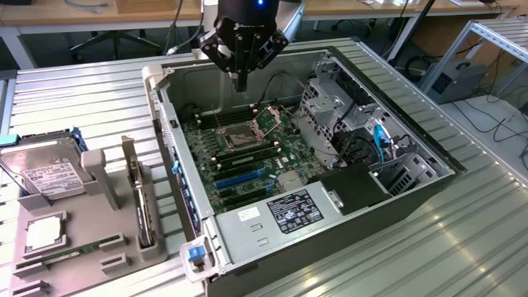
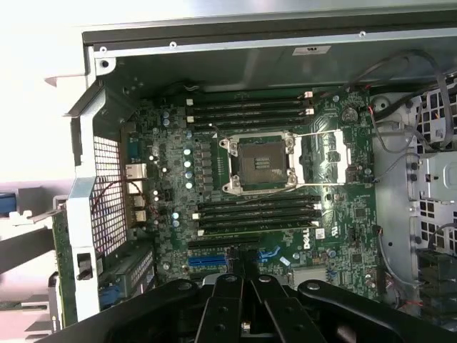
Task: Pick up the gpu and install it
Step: 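Reach for the gpu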
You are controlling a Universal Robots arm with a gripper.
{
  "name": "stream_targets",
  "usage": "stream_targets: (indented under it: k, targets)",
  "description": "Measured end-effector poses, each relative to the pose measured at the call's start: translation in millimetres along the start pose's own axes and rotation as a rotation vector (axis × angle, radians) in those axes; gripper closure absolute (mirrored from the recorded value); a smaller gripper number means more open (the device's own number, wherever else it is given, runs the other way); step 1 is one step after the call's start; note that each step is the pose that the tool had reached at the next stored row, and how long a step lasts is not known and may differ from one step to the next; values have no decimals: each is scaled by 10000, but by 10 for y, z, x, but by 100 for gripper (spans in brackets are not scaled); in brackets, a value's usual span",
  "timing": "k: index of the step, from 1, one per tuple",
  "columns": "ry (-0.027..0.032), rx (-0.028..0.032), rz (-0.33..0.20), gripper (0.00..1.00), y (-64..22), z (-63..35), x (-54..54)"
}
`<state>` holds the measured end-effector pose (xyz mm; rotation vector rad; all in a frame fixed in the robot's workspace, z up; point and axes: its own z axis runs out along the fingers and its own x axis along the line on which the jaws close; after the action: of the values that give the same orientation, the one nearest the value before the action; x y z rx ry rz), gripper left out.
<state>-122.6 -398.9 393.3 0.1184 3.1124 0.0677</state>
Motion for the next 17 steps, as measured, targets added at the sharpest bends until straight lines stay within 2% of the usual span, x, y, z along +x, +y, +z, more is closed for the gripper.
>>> stream_targets:
  k: [4, 7, 10, 17]
  targets:
    - [1, 1, -3, 89, -7, -2, 79]
    - [1, 1, -3, 89, -16, -4, 204]
    - [1, 1, -3, 89, -30, -6, 379]
    - [1, 1, -2, 89, -47, -9, 617]
